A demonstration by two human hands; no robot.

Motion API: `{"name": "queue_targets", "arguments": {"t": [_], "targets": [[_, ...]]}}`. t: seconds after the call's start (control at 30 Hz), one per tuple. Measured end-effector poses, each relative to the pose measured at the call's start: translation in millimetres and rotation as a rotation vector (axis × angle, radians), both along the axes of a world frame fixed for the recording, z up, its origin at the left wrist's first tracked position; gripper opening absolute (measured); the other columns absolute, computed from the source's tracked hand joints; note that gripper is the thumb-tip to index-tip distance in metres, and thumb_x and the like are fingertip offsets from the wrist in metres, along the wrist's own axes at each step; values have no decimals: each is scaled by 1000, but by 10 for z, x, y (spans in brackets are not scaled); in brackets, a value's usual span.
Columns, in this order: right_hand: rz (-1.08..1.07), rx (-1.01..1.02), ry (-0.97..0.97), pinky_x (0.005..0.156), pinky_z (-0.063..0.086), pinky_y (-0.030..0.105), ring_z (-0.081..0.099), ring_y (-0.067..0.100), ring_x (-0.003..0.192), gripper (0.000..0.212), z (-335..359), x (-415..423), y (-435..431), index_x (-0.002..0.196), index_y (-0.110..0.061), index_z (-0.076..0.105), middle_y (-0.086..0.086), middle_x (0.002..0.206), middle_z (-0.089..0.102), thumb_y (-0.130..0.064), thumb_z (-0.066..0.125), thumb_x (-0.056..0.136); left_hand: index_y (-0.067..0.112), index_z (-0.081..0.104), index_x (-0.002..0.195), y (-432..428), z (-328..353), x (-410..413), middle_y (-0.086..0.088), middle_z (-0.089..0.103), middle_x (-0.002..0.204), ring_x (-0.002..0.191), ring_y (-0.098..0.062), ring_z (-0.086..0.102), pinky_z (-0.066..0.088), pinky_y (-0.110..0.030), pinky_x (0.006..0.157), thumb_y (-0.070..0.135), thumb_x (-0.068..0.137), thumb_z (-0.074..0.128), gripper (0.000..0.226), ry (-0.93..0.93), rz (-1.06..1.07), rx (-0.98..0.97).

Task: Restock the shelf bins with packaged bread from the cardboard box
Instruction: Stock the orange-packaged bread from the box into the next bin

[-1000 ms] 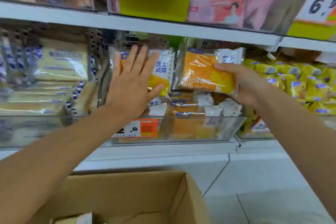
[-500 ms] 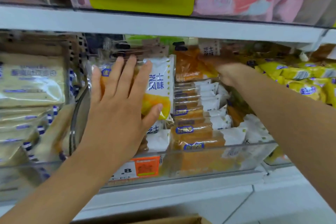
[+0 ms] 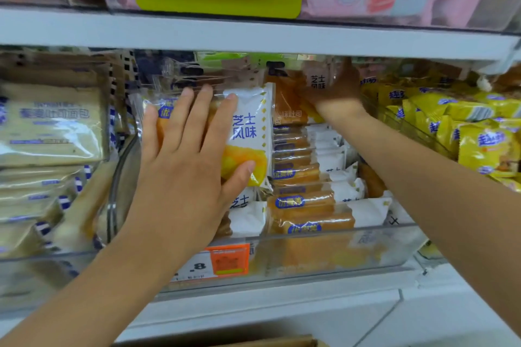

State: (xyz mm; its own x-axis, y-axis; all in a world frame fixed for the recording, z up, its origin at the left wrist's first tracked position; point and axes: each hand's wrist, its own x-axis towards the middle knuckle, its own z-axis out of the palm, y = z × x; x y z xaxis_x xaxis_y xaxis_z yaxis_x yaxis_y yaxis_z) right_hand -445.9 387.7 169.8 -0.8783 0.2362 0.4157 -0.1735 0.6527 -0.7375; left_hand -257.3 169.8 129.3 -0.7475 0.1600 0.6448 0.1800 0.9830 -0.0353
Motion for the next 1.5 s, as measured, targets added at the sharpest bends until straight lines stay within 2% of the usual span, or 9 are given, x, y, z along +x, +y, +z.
{"name": "queue_targets", "arguments": {"t": [0.07,0.13,0.2,0.33,0.43,0.57,0.77,1.3,1.5], "targets": [[5,244,135,116,28,46,26,31,144,105,-39,85,10,151,-14,24,14,153,30,-66,67,70,17,21,156,0,8,5,-12,25,161,151,-28,16,8,-58,120,58,97,25,72,0,-1,-5],[106,455,225,118,24,44,21,32,145,92,-59,185,-8,150,-21,29,12,154,28,-55,71,75,17,20,156,-3,14,7,-12,25,161,151,-28,16,7,-57,120,58,97,25,72,-1,0,-9],[268,545,237,120,19,41,15,31,147,87,-89,223,-57,151,-26,31,12,157,24,-39,77,79,17,20,156,-2,14,8,-12,25,161,151,-28,16,7,-58,120,59,97,24,72,-1,4,-9],[352,658,239,117,23,53,23,42,142,81,-190,143,-158,149,-17,37,21,150,33,-31,77,80,18,20,156,7,16,3,-12,25,161,151,-28,15,7,-57,120,59,96,24,72,-3,2,-5],[359,639,217,119,18,50,17,41,144,79,-192,165,-142,149,-18,36,20,153,28,-32,75,82,18,21,156,10,10,1,-12,25,161,151,-28,16,7,-57,120,59,96,24,72,-2,2,-9],[356,729,240,112,27,58,31,44,135,81,-240,111,-157,145,-17,42,19,143,39,-51,64,74,18,20,155,5,5,1,-12,25,161,151,-28,16,7,-56,121,58,97,25,72,1,3,-11],[333,731,228,113,26,57,30,45,136,83,-270,56,-151,147,-18,41,19,145,37,-54,65,75,18,20,156,-4,-5,-2,-12,24,161,151,-28,15,6,-57,121,59,96,24,73,-4,11,-17],[404,632,141,122,9,43,5,34,150,83,-92,406,-96,153,-25,29,10,161,19,-41,73,84,18,16,157,-12,-10,-19,-11,18,163,152,-27,11,2,-57,121,58,96,21,74,-30,-25,10],[353,508,29,108,32,35,41,27,131,60,26,1323,-42,144,-19,45,9,139,52,-30,69,90,21,3,158,-35,93,49,-9,-6,165,152,-23,-11,-10,-53,120,59,97,23,74,-132,-122,87]]}}
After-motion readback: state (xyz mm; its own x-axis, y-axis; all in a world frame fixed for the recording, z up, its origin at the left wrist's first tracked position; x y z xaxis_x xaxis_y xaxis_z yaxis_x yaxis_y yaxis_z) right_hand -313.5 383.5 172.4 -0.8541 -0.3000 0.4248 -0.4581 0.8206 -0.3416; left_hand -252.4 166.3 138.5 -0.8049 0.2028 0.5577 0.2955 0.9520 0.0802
